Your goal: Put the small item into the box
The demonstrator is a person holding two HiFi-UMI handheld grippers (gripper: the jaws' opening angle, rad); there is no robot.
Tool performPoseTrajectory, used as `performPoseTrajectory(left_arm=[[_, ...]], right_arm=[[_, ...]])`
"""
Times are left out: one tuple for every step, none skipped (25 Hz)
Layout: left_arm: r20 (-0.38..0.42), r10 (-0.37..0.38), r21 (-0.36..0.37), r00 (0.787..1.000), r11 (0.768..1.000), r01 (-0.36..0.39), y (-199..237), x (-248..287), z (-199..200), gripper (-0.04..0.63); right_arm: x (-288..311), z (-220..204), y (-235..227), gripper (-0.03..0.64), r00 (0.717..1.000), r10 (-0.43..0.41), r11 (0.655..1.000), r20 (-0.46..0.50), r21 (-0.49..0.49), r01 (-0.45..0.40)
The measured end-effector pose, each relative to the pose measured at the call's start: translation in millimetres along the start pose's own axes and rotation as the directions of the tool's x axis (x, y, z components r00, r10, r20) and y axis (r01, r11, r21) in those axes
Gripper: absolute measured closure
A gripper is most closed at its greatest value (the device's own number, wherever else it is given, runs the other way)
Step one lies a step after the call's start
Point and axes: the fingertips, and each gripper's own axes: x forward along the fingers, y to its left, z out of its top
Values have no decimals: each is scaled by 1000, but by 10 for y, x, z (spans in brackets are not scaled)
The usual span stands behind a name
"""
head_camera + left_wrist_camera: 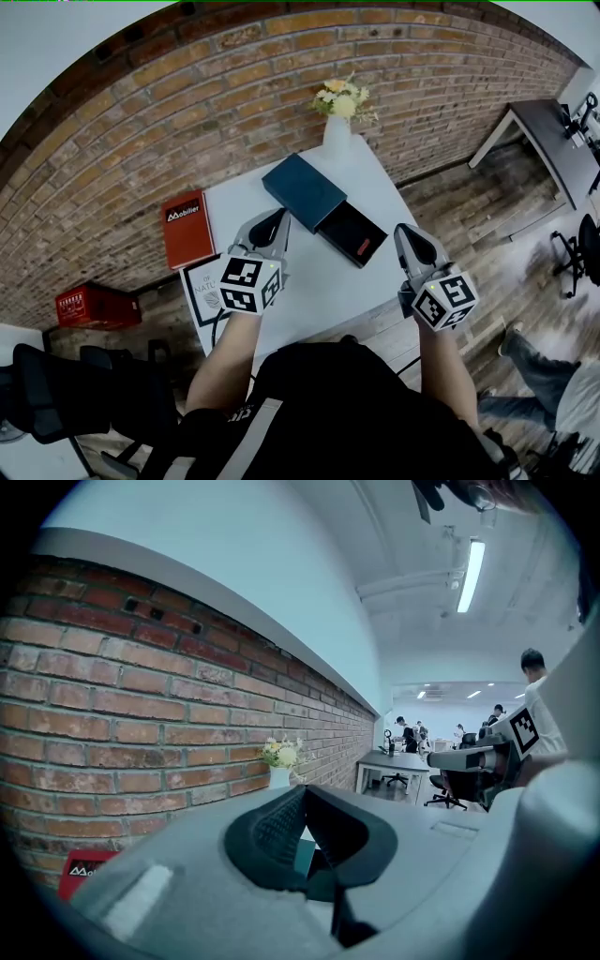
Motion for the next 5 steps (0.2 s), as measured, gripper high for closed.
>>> performPoseTrajectory(left_arm=[[0,-1,0,1000,1000,1,1,-6,-2,588],[-1,-2,0,1000,1000,2,4,-14,-5,588],[-2,-3,0,1000,1000,3,8,-23,-10,588],[-4,-2,0,1000,1000,2,13,-33,-16,588],[-5,-2,1,1000,1000,2,19,-43,-22,588]], right_arm=[[-1,0,9,618,1000,0,1000,0,0,0],[-3,-2,19,618,1000,-1,1000,0,0,1],[-5,-5,30,618,1000,-1,1000,0,0,1],[-7,-8,40,618,1000,-2,1000,1,1,2],[-9,-11,51,618,1000,-2,1000,1,2,2]])
